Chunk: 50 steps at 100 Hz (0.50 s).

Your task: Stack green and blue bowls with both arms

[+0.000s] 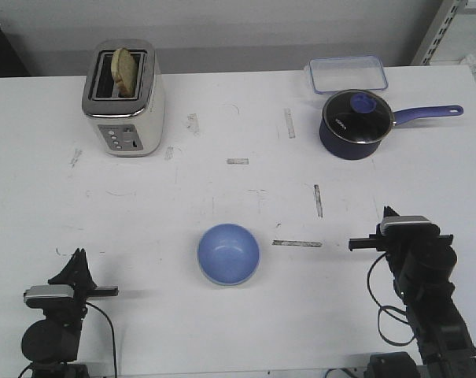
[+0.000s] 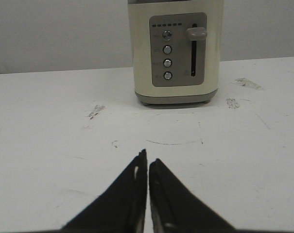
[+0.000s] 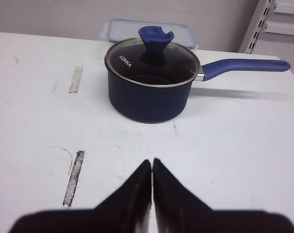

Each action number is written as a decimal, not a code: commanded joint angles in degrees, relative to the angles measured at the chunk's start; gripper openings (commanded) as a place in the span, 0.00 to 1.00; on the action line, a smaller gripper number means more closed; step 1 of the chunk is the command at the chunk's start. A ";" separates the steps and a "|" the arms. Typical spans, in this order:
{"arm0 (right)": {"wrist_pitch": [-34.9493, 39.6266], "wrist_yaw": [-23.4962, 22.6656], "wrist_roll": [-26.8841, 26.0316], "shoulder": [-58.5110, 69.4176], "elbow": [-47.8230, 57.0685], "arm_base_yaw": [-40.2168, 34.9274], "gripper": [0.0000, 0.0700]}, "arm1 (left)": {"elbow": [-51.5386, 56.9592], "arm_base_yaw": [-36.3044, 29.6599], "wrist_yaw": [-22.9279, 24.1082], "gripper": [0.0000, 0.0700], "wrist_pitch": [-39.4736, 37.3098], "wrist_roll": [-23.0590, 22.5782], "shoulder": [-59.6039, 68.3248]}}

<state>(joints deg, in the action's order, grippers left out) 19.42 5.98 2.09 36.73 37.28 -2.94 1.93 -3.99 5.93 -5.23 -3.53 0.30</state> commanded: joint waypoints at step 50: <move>-1.51 0.07 -0.59 -1.97 -0.55 0.07 0.00 | -1.20 0.00 0.07 0.00 -0.81 0.04 -0.11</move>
<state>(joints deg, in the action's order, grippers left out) 18.81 6.00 2.09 35.48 37.21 -2.94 1.93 -3.99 5.93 -5.26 -3.53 0.30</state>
